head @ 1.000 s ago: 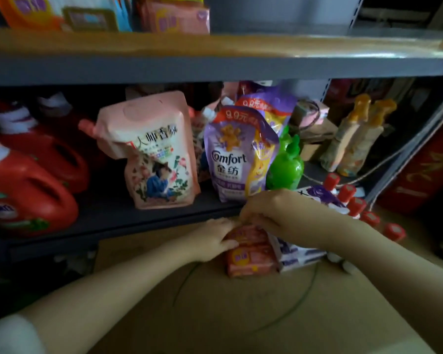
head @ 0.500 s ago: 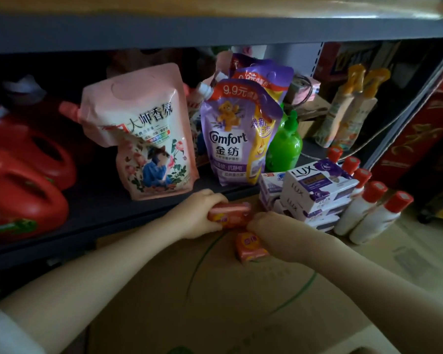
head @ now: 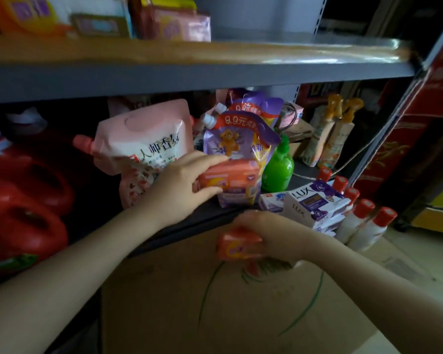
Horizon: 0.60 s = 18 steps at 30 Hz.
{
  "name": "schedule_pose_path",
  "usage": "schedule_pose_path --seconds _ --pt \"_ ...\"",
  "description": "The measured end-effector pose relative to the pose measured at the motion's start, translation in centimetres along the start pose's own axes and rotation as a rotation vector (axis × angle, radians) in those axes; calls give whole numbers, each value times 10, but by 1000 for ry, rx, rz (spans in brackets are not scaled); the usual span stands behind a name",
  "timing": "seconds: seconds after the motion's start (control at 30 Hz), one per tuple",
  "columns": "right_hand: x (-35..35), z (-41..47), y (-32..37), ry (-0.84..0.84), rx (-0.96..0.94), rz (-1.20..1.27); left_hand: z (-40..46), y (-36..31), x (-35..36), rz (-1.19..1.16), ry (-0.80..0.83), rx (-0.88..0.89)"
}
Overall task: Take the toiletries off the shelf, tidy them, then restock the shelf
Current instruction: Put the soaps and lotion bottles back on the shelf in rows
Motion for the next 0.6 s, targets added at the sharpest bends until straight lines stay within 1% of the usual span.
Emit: schedule_pose_path --seconds 0.1,0.17,0.23,0.33,0.43,0.5,0.6 --pt "-57 -1 12 -269 -40 165 22 -17 -42 65 -143 49" --pt "-95 -8 19 -423 -66 224 39 -28 -71 89 -212 88" --pt "-129 -14 26 -577 -101 260 55 -38 -99 113 -245 120" --pt "-171 -21 34 -780 -173 295 75 -54 -135 222 -283 187" --pt "-204 -19 42 -852 -209 260 98 -60 -159 357 -300 212" --pt "-224 -14 45 -877 -239 205 120 -56 -166 430 -261 127" --pt "-247 0 44 -914 -233 167 149 -44 -163 576 -129 -7"
Point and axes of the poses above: each hand's wrist, its own z-axis towards the middle knuckle, its own x-axis out of the palm, y = z × x, the point moved 3 cm from there along z, towards the middle knuckle, and after that the axes turned 2 degrees about x, right-handed, at the moved point
